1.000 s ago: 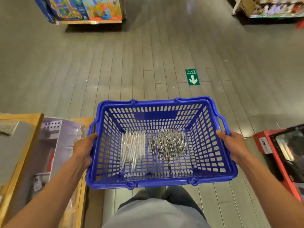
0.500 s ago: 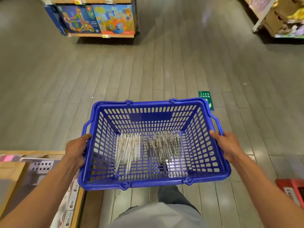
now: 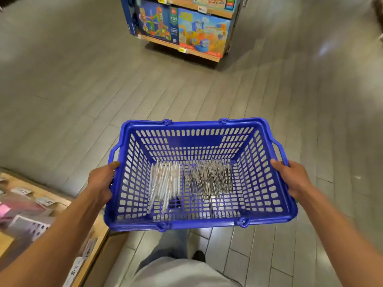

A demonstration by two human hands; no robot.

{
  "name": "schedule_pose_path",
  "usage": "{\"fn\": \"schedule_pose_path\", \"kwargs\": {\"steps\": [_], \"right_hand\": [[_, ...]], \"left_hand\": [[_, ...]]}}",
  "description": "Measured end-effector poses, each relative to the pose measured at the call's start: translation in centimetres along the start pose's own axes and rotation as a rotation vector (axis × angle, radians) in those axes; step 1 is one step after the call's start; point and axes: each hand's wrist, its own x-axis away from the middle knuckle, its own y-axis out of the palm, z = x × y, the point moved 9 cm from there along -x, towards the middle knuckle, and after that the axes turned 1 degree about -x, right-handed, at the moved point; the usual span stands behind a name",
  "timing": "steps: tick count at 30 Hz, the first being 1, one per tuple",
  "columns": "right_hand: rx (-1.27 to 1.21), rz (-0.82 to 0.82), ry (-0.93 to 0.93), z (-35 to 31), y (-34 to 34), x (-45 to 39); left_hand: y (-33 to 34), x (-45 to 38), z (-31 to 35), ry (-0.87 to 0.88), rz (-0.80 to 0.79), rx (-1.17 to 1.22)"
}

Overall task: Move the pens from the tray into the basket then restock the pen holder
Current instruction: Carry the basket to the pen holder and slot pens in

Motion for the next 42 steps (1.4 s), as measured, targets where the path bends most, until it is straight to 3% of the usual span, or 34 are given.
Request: {"fn": "schedule_pose_path", "kwargs": {"steps": [15, 24, 33, 35, 38, 42], "right_hand": [[0.089, -0.152, -0.047, -24.7, 22.4, -18.6], [0.226, -0.389, -0.11, -39.4, 43.9, -28.3], [0.379, -0.637, -0.185, -53.5, 66.1, -29.2], [0.448, -0.716, -0.208, -57.0, 75.0, -28.4], [0.481, -0.758, -0.237, -58.5, 79.1, -26.9], [0.543, -0.804, -0.241, -61.0, 91.6, -24.5]], "left_hand": [[0.3, -17.6, 20.5, -0.05, 0.129, 0.204], [-4.4, -26.8, 28.4, -0.104, 0.316, 0.382], [-10.0, -31.6, 34.1, -0.164, 0.467, 0.619], [-13.7, -34.3, 34.8, -0.211, 0.53, 0.701], [-15.2, -35.6, 35.5, -0.213, 0.544, 0.725], [-21.1, -40.5, 36.4, -0.273, 0.563, 0.82]]}}
